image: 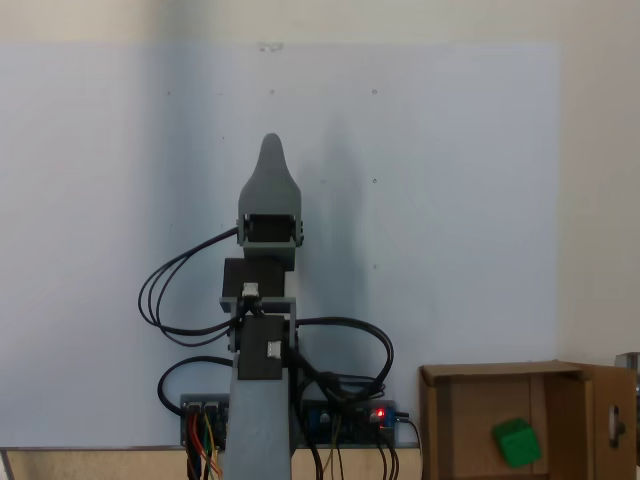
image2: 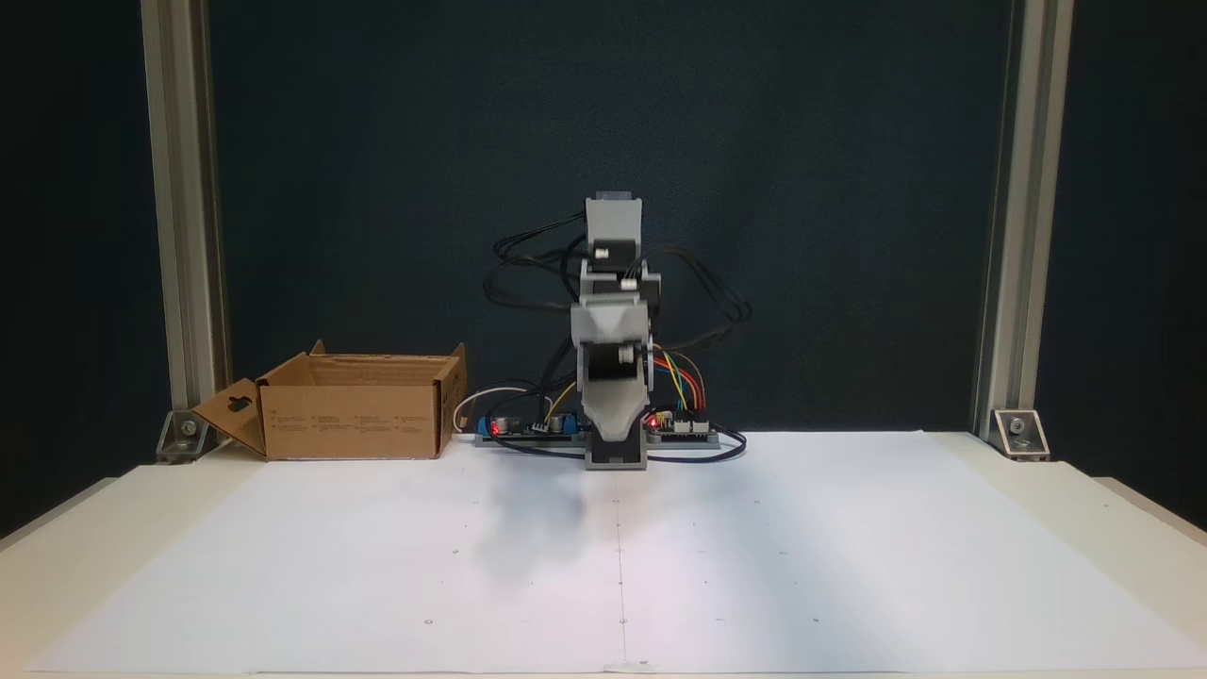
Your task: Grasp a green dice and put it in the bin.
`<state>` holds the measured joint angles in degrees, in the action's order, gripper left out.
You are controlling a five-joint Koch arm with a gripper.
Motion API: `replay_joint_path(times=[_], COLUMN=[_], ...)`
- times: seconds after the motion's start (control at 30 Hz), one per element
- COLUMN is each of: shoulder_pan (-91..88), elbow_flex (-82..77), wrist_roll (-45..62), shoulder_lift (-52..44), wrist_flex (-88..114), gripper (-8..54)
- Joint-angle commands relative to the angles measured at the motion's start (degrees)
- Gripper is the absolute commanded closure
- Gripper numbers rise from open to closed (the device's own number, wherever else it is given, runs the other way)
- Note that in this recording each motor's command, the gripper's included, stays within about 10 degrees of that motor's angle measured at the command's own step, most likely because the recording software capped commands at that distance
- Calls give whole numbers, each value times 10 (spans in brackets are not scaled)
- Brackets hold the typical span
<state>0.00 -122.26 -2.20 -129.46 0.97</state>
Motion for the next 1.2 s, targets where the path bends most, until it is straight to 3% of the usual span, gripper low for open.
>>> replay_joint_path(times=[0.0, 0.53, 1.17], shoulder_pan=[-1, 1, -18], elbow_flex=[-11, -164, -185], wrist_roll=[-25, -25, -25], shoulder_lift=[-65, -64, -62], wrist_flex=[-81, -308, -514], gripper=[-6, 1, 1])
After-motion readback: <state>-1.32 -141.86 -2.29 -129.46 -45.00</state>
